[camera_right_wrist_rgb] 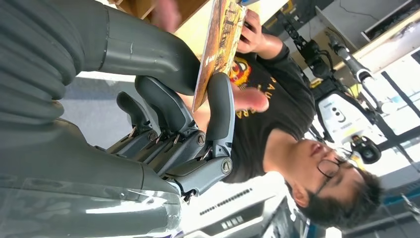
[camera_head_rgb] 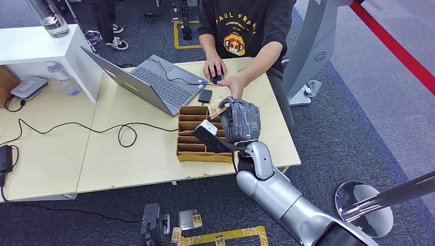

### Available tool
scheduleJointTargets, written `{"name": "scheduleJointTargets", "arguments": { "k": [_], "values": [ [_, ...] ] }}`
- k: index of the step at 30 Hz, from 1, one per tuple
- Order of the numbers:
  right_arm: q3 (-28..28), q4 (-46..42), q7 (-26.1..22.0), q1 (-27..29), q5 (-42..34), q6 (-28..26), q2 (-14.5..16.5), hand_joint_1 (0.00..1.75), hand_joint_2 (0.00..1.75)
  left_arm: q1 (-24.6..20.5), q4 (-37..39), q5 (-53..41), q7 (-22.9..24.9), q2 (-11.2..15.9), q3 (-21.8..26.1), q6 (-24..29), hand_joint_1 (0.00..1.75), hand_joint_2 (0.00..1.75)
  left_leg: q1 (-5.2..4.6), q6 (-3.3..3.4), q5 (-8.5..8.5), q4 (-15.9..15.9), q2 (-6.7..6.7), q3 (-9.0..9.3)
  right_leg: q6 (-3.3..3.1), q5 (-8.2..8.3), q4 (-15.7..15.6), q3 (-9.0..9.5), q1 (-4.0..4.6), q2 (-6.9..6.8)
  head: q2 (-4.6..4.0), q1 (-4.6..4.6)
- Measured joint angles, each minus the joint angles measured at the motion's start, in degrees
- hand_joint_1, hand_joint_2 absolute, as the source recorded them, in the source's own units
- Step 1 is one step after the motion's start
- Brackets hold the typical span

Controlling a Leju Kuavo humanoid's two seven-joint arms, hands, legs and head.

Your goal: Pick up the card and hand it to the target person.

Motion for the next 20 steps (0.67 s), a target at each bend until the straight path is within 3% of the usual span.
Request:
{"name": "scheduleJointTargets", "arguments": {
  "k": [9,10,13,14,16,20],
  "values": [
    [0.8,10.3,-2.2,-7.0,-10.0,2.6,1.5,1.51,1.75,-0.9,0.1,-1.4,1.8,-0.4,0.0,0.0,0.0,0.0,0.0,0.0,0.01,0.0,-0.02,-0.02,0.02,0.02,0.0,0.0,0.0,-0.03,0.0,-0.01],
    [0.9,11.4,-2.4,-7.8,-10.8,2.9,1.8,1.35,1.75,-1.0,0.2,-1.9,1.6,-0.4,0.0,0.0,0.0,0.0,0.0,0.0,0.01,0.0,-0.03,-0.02,0.02,0.02,0.0,0.0,0.0,-0.03,0.0,-0.01],
    [1.2,14.6,-3.1,-9.7,-13.1,3.5,2.5,0.31,1.75,-1.5,0.7,-4.2,-0.1,-0.7,0.0,0.0,0.0,0.0,0.0,0.0,0.01,0.0,-0.03,-0.03,0.02,0.02,0.0,-0.01,0.0,-0.04,0.0,-0.01],
    [1.3,15.7,-3.5,-10.3,-13.9,3.5,2.8,0.09,1.75,-1.7,1.1,-5.5,-1.0,-0.9,0.0,0.0,0.0,0.0,0.0,0.0,0.01,0.0,-0.03,-0.04,0.02,0.02,0.0,-0.01,0.0,-0.05,0.0,-0.01],
    [1.4,17.5,-4.4,-11.2,-15.4,2.8,3.4,0.0,1.75,-2.2,2.2,-9.8,-3.2,-1.3,0.4,0.0,0.0,0.0,0.0,0.0,0.01,0.0,-0.03,-0.04,0.02,0.02,0.0,-0.01,0.0,-0.06,0.0,0.01],
    [1.5,19.4,-5.9,-11.9,-15.6,0.7,4.1,0.0,1.75,-2.5,3.6,-26.4,-4.7,-1.8,3.7,0.0,0.0,0.0,0.0,0.0,0.01,0.0,-0.03,-0.03,0.02,0.02,0.0,-0.01,0.0,-0.04,0.0,0.01]
  ]
}}
